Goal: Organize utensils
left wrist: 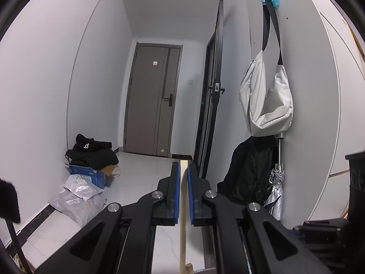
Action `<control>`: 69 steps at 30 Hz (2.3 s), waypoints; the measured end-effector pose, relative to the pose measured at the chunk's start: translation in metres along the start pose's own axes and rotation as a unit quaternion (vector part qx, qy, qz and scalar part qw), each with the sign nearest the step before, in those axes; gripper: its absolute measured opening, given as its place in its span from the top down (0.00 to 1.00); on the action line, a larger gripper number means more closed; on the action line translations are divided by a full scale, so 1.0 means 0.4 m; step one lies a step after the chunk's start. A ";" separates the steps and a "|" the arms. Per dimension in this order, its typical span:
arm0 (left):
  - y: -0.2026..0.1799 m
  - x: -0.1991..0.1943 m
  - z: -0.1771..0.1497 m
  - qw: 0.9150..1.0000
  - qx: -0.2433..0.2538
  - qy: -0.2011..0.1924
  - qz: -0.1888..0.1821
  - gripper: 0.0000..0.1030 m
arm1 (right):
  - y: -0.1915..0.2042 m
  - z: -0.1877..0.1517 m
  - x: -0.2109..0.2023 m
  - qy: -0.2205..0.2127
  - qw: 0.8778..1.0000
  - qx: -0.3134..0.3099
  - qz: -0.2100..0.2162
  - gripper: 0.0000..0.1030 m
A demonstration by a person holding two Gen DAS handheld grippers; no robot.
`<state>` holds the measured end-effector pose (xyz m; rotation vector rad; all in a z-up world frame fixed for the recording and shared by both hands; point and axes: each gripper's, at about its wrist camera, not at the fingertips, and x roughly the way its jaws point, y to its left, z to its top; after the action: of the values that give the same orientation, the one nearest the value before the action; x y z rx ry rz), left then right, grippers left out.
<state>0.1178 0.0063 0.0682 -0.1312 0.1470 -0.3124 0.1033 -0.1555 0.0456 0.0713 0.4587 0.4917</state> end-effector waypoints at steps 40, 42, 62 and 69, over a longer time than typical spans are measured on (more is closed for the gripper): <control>0.033 -0.065 -0.042 0.989 -0.012 0.139 -0.042 0.94 | 0.021 -0.033 0.024 0.047 0.998 -0.009 0.042 0.93; 0.034 -0.069 -0.041 0.987 -0.017 0.159 -0.032 0.75 | 0.023 -0.044 0.028 0.061 0.997 -0.003 0.047 0.92; -0.026 -0.304 -0.016 0.984 -0.038 0.151 0.081 0.15 | 0.104 -0.126 -0.275 -0.001 0.999 0.047 -0.006 0.42; -0.026 -0.352 -0.059 0.980 -0.051 0.154 0.113 0.10 | 0.155 -0.190 -0.310 0.002 0.999 0.051 -0.017 0.31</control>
<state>-0.0215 0.0384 0.0639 -0.1650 0.4827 -0.0962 -0.0546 -0.1623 0.0387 0.1603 0.4878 0.4349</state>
